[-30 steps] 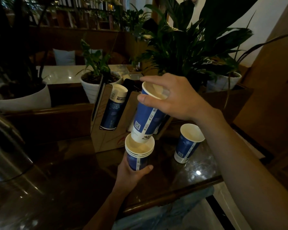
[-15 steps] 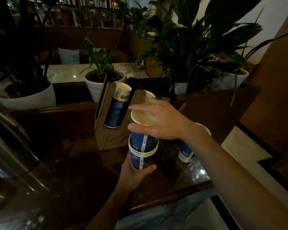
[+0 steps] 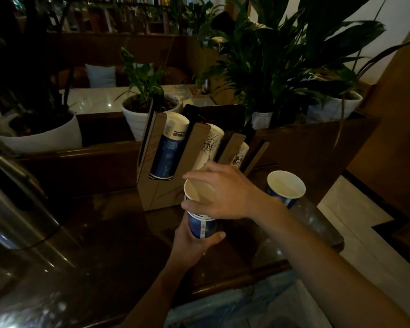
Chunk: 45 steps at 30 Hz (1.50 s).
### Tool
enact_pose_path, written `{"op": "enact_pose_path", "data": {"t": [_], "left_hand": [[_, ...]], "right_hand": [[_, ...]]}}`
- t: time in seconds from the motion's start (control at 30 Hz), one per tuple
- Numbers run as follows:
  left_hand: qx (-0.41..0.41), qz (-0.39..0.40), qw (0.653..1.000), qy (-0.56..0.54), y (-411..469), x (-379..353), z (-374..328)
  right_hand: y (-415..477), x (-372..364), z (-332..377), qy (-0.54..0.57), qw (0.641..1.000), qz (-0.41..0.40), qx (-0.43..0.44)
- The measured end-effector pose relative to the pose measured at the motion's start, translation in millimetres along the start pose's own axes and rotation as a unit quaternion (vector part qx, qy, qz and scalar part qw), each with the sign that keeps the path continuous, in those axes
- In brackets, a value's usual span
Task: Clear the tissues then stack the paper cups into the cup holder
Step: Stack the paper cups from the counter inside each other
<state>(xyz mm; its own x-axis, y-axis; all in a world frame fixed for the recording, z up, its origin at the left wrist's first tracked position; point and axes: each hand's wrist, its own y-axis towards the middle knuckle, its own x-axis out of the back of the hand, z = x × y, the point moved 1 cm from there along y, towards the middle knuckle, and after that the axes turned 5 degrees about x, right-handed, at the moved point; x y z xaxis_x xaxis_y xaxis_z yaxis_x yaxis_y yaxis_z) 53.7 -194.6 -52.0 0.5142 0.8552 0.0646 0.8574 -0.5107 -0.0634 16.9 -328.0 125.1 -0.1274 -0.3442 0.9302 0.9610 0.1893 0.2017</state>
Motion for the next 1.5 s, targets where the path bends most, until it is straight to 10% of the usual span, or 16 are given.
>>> {"op": "enact_pose_path", "data": {"t": [1.5], "left_hand": [[-0.014,-0.019,1.0,0.009,1.3,-2.0,1.3]], "right_hand": [[28.1,-22.2,19.6,-0.081,0.985,0.114,0.102]]}}
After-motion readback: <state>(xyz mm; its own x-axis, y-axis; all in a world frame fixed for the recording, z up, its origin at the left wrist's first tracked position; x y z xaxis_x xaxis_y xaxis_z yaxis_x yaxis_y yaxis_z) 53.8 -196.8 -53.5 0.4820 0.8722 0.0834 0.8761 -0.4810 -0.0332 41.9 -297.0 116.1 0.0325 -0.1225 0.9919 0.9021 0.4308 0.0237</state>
